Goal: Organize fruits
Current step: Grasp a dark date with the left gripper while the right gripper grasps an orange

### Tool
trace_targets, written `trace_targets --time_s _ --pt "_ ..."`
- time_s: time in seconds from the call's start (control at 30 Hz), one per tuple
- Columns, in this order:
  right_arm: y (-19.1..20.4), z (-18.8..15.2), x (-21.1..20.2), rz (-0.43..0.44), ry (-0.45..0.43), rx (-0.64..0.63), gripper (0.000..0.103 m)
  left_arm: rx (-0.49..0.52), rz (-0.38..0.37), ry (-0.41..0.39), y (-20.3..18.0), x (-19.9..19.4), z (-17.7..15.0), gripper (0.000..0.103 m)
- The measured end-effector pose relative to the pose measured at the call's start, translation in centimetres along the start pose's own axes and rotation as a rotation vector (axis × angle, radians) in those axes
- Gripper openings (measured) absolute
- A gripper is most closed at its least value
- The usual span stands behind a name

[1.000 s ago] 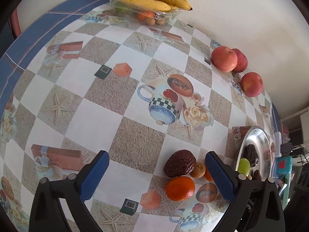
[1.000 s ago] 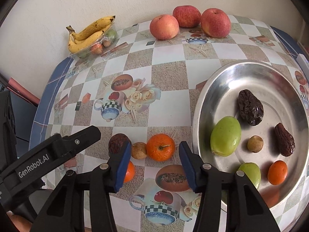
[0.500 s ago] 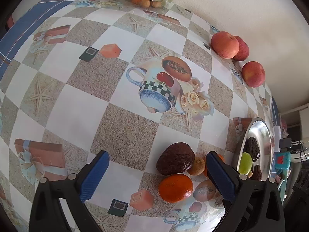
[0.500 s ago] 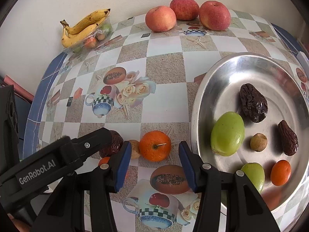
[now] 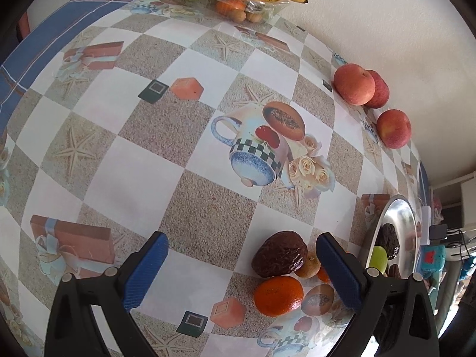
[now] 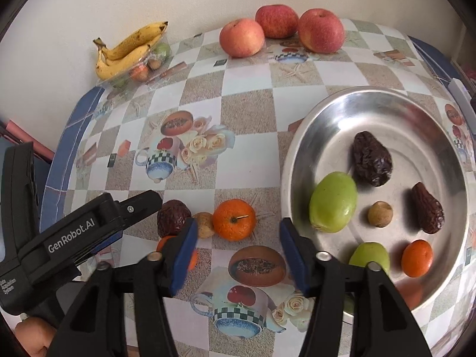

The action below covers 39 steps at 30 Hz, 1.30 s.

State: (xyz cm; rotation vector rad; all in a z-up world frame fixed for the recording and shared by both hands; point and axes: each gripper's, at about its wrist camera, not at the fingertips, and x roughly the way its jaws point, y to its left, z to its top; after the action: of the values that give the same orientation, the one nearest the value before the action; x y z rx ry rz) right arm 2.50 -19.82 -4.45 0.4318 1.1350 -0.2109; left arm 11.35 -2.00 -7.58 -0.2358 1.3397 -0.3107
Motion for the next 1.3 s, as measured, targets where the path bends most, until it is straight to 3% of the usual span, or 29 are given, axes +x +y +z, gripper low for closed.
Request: trace_targets --time_s 0.1,0.43,0.67,0.9,1.17,1.3 --pt "-0.6 0.1 -0.6 -0.042 -0.01 0.015 0.066 0.036 0.002 0.006 -0.8 0.2 -0.1 0.1" --pt "-2.8 0.5 -1.6 -0.046 -0.028 0.096 0.066 0.134 -0.03 0.055 -3.1 1.1 -0.9 0.079" --pt "-2.4 0.4 -1.3 -0.049 -0.019 0.075 0.066 0.105 -0.048 0.069 -2.5 1.4 -0.8 0.059" --pt "-2.5 0.3 -1.2 -0.056 -0.016 0.08 0.066 0.076 -0.073 0.082 -1.8 1.2 -0.7 0.048" --pt "-2.6 0.4 -1.0 -0.054 -0.017 0.082 0.066 0.027 -0.032 0.047 -0.7 0.7 -0.2 0.047" --pt "-1.8 0.4 -0.9 -0.009 -0.03 0.057 0.066 -0.04 -0.02 0.027 1.0 0.2 0.4 0.047"
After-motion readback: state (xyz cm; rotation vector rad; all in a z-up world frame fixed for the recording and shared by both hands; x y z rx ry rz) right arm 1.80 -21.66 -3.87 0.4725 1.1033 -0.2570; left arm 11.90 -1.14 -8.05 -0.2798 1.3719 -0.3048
